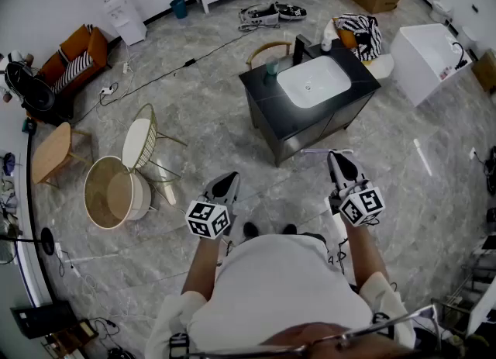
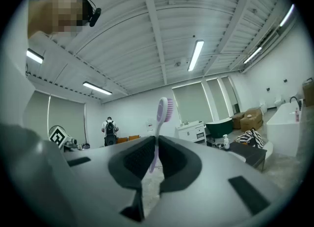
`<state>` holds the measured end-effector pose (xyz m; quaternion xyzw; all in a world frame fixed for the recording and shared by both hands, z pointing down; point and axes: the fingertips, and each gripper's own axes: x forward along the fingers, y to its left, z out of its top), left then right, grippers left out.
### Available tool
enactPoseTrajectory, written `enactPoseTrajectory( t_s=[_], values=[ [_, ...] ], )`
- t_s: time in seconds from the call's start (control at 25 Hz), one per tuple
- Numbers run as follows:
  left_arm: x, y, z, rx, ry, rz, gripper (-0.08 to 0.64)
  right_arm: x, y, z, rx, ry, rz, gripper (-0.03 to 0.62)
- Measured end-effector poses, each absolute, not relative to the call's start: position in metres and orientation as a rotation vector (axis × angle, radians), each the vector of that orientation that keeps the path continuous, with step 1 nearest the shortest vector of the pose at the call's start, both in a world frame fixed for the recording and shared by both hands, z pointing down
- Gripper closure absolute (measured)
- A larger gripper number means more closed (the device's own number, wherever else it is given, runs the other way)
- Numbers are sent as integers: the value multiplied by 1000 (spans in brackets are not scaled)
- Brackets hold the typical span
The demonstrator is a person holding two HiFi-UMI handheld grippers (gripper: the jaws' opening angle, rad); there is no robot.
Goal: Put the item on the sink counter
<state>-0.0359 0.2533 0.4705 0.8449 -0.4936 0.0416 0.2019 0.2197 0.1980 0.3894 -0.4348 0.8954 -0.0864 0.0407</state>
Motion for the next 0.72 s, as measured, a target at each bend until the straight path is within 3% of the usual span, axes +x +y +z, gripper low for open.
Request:
enactPoseTrajectory(
  t_s=[0.72],
  values=[
    [-60,244,477,2352,-1353,124,555,192,194,393,-1339,2749,-288,561]
  ],
)
